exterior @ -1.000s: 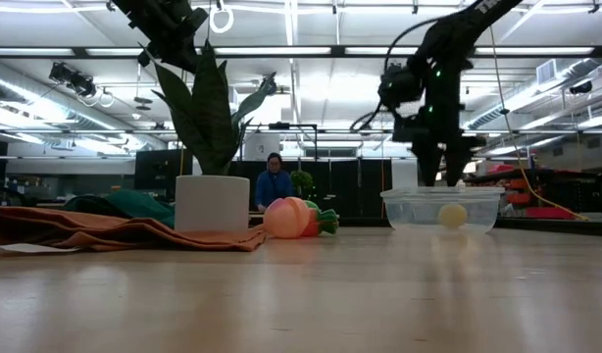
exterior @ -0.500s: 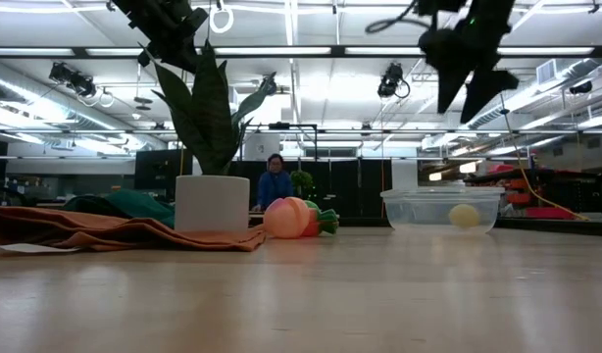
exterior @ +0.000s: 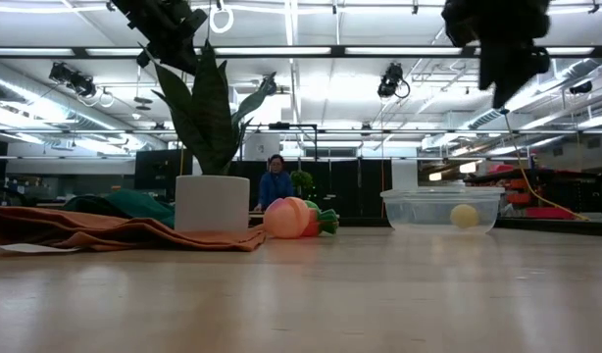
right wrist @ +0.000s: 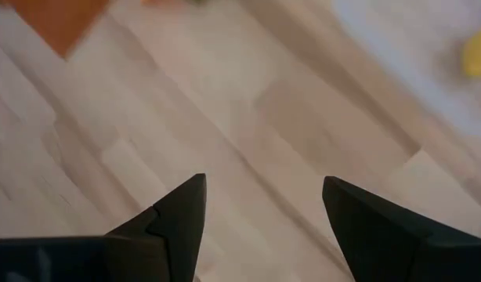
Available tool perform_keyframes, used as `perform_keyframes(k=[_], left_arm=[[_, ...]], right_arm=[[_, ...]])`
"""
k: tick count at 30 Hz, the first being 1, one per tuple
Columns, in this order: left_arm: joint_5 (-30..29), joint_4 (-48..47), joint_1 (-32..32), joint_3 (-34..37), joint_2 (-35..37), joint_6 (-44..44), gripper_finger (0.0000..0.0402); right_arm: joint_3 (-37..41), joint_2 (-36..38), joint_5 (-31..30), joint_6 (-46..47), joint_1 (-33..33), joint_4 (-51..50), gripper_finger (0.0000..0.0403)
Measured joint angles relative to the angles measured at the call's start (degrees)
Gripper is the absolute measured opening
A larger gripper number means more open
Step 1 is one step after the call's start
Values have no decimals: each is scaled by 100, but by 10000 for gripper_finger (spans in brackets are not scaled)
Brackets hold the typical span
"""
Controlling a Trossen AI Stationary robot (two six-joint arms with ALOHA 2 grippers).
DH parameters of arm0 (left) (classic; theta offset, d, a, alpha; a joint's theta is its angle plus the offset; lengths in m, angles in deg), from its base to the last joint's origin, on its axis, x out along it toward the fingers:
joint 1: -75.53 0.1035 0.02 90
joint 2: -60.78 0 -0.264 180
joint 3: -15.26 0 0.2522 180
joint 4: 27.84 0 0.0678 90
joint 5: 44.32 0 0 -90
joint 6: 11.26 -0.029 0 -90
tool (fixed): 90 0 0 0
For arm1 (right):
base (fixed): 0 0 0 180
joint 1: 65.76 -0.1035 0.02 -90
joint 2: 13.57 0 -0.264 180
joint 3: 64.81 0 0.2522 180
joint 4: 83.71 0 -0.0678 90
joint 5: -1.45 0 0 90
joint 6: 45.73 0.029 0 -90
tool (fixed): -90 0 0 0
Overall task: Pick and placing Produce into tupperware
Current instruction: Put the strawberry into the transparent bin
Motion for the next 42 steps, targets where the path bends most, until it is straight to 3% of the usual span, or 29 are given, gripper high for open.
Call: perform_keyframes(k=[3, 9, 14, 21, 26, 30, 37, 42], left_arm=[[82, -171, 2, 0, 1, -3, 27], [877, -82, 34, -11, -235, 330, 17], [1033, -403, 144, -549, -868, 771, 23], [1006, -1635, 339, -1946, -2271, 1095, 61], [1775, -2436, 464, -2903, -3205, 1211, 95], [1775, -3118, 465, -3495, -3849, 1207, 122], [1935, -4355, 467, -3884, -4486, 1236, 168], [2038, -4497, 414, -3886, -4576, 1330, 190]], right_arm=[[311, 2, -157, 259, -363, 52, 219], [948, 0, -263, 642, -715, 784, 219], [1157, 0, -391, 659, -713, 1090, 219], [1157, 4, -1036, 661, -712, 1095, 219], [1157, 20, -1434, 743, -702, 1097, 219], [1157, 44, -1639, 916, -702, 1097, 219], [1157, 55, -1684, 912, -704, 1099, 219], [1157, 55, -1683, 894, -704, 1101, 219]])
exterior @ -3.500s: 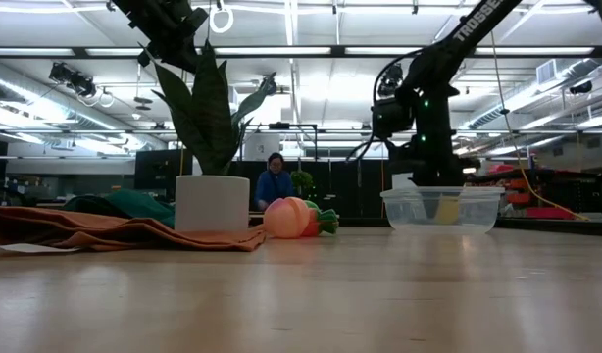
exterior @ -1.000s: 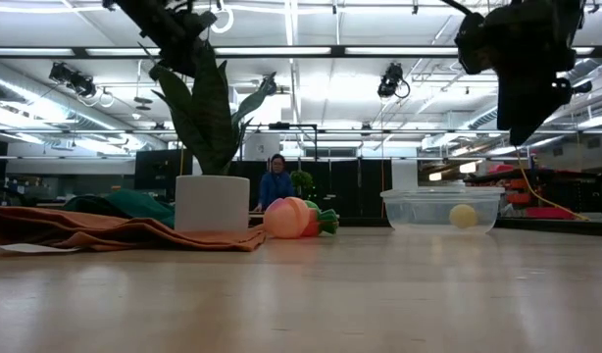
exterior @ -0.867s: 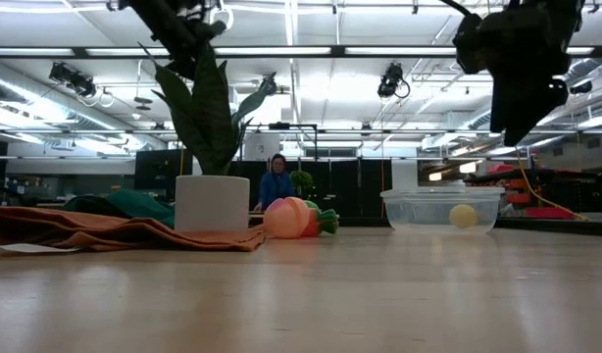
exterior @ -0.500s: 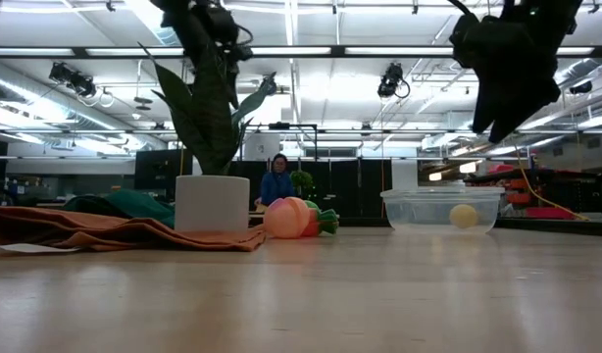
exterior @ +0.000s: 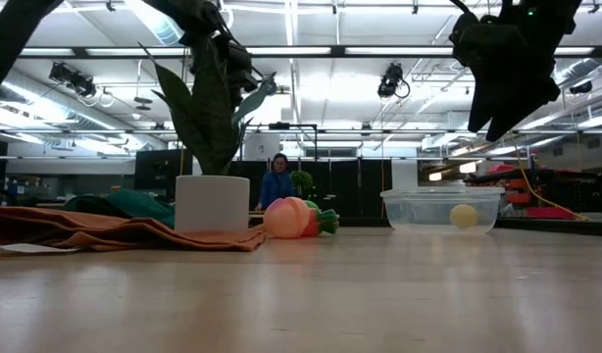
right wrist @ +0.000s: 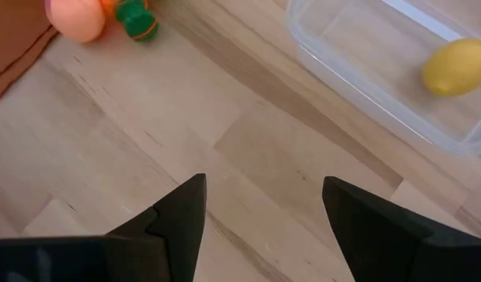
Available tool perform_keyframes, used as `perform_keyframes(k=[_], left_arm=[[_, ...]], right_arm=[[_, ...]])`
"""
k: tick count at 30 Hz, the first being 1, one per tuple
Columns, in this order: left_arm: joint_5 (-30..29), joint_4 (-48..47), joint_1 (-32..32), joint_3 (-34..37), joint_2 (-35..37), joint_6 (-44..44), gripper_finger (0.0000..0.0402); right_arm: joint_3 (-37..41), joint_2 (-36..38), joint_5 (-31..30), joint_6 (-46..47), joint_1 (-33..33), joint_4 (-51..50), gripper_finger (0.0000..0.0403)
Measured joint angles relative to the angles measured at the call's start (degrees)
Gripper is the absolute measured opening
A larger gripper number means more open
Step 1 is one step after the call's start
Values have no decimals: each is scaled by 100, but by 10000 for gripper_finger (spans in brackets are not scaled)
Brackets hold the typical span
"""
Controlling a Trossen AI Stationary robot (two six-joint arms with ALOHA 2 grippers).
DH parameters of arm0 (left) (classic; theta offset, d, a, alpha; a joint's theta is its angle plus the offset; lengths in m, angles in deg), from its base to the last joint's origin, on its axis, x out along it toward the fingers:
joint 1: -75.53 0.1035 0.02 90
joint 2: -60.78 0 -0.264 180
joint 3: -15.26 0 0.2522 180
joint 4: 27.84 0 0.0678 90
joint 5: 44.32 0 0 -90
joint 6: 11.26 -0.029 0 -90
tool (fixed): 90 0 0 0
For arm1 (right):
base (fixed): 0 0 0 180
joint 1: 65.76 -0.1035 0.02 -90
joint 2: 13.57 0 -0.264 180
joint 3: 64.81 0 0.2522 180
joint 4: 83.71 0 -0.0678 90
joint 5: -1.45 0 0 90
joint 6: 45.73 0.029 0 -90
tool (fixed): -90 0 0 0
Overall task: Pick and placing Produce into tupperware
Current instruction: Put the strawberry into the transparent bin
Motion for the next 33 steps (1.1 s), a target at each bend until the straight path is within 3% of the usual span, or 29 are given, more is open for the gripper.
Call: perform_keyframes(k=[6, 14, 16, 19, 29, 33], left_arm=[[5, 41, -6, -9, 0, 149, 199], [26, 143, -177, -9, 0, -12, 177], [26, 430, -150, -7, -6, -182, 173], [44, 933, 6, 0, -44, 258, 176], [-14, 1475, 464, 1, -509, 950, 273], [323, 1722, 488, 0, -821, 1354, 306]], right_arm=[[0, 0, 1, -192, 0, 0, 219], [0, 0, 3, -250, 0, 0, 219], [0, 0, 5, -252, 0, 0, 219], [0, 0, 7, -252, 0, 0, 219], [-4, 0, 25, -46, 2, 26, 219], [-4, 0, 22, -41, 2, 60, 219]])
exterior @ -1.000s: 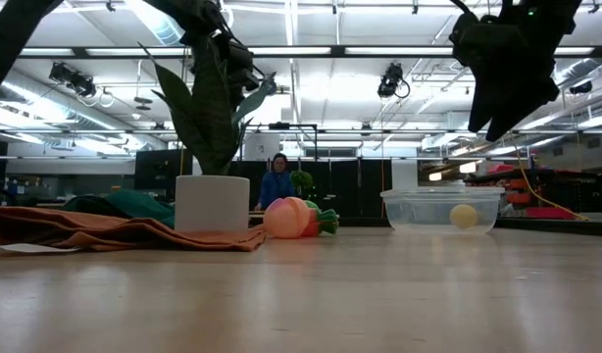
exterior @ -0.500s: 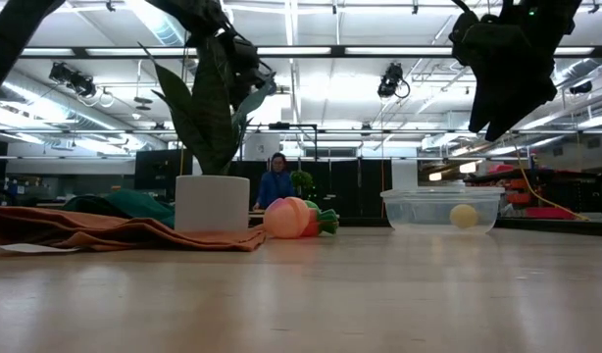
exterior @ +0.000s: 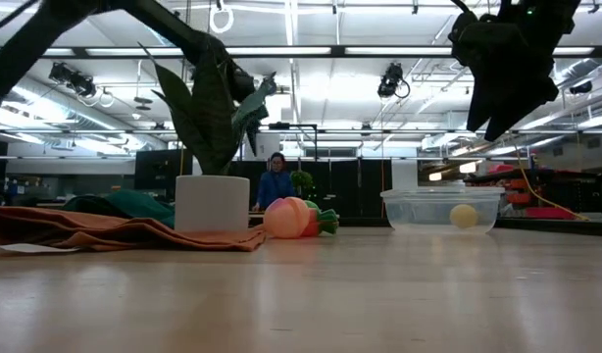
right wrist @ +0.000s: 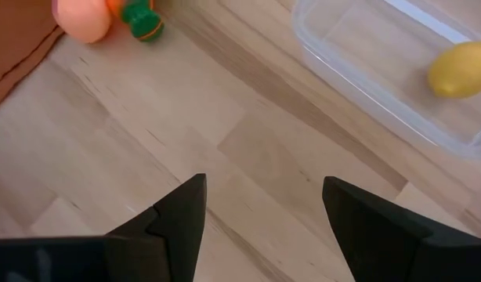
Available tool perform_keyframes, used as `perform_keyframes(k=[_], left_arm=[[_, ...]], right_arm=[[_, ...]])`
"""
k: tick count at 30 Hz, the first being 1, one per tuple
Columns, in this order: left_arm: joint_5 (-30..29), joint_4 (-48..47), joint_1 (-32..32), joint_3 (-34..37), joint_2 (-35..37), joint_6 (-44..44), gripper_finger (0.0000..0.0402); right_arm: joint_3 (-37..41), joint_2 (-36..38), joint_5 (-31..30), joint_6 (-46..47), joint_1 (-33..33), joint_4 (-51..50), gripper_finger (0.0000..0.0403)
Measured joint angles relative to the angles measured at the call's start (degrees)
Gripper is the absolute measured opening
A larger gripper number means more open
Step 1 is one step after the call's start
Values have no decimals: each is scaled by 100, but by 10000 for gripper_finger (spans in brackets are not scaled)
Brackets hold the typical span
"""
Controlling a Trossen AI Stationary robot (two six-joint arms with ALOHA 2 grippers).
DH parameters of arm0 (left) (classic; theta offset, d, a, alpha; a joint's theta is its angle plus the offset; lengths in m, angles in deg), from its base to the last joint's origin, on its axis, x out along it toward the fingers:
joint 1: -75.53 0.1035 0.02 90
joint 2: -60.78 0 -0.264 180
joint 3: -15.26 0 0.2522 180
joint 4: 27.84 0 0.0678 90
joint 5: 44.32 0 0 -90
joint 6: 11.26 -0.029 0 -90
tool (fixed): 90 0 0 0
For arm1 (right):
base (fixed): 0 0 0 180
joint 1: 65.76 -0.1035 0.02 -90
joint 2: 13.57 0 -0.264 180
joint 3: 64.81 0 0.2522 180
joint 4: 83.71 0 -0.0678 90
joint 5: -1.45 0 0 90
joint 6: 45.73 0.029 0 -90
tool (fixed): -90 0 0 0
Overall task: Pick and placing Produce into tupperware
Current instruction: Put the strawberry into the transparent bin
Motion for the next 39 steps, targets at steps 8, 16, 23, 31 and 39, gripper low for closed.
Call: perform_keyframes(k=[8, 16, 23, 31, 39], left_arm=[[-310, 103, -152, 0, -418, 165, 307], [-922, 102, -177, 0, -528, 55, 299], [-1144, 160, -126, 54, -552, 26, 304], [-1079, 157, -245, 57, -979, 21, 304], [-1150, 417, -408, 57, -1295, 17, 305]], right_arm=[[0, 0, 151, 19, 0, 7, 219], [0, 0, 195, 52, 2, 31, 219], [0, 0, 136, 56, 4, 142, 219], [0, 0, 81, 56, 4, 187, 219], [-1, 0, 79, 103, 2, 197, 219]])
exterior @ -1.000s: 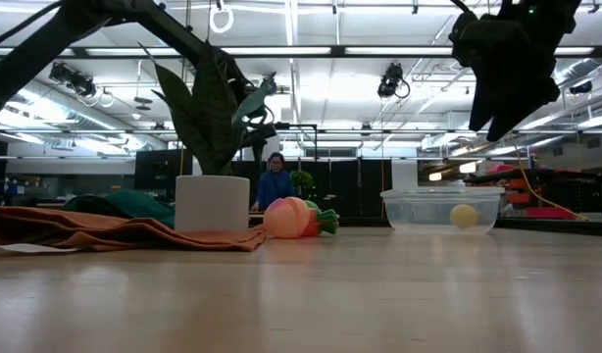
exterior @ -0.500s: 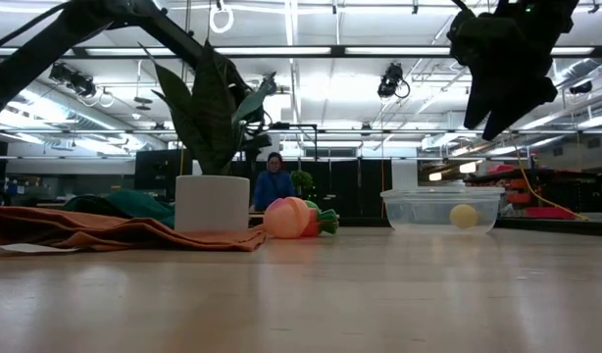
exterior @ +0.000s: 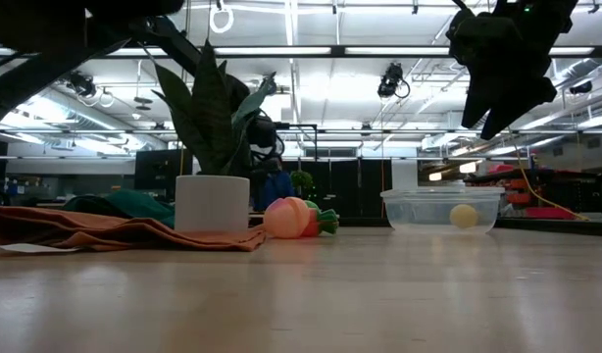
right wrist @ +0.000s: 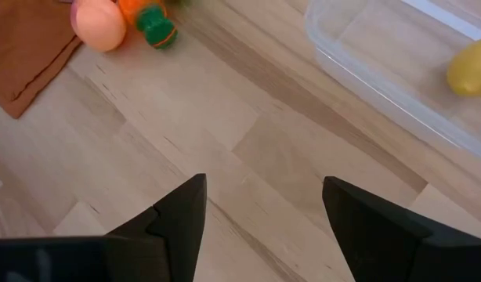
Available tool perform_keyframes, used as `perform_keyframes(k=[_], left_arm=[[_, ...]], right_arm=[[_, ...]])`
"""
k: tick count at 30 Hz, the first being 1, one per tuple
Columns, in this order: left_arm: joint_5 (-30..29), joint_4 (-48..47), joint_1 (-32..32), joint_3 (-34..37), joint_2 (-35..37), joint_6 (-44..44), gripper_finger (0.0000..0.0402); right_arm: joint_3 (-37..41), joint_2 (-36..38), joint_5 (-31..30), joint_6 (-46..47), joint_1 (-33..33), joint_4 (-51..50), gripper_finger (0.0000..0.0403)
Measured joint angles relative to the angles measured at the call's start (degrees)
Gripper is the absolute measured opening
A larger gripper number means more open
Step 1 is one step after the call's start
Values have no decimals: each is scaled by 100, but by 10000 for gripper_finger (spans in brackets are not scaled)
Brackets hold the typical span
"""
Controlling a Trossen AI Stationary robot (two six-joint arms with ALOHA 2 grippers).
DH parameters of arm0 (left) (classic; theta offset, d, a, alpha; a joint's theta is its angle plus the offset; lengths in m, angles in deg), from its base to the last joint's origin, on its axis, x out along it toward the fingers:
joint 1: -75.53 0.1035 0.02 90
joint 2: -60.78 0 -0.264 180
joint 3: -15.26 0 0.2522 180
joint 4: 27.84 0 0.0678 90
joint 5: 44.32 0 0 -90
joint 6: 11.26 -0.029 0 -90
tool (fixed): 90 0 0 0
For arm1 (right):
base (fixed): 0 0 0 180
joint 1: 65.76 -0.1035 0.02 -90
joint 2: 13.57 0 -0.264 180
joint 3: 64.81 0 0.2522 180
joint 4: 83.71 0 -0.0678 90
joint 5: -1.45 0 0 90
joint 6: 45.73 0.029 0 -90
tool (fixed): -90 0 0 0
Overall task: Pick and placing Produce into tupperware
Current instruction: Put the strawberry into the transparent bin
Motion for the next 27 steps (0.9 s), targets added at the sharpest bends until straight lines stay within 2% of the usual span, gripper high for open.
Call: perform_keyframes(k=[19, 23, 27], left_arm=[[-77, 342, 2, 0, -365, -7, 299], [-81, 381, 4, 0, -365, -122, 287], [-79, 339, 4, 0, -365, -270, 258]], right_arm=[[1, 0, -4, 16, 2, 22, 219], [1, 0, -31, 16, 0, 22, 219], [0, 0, -37, 16, 2, 23, 219]])
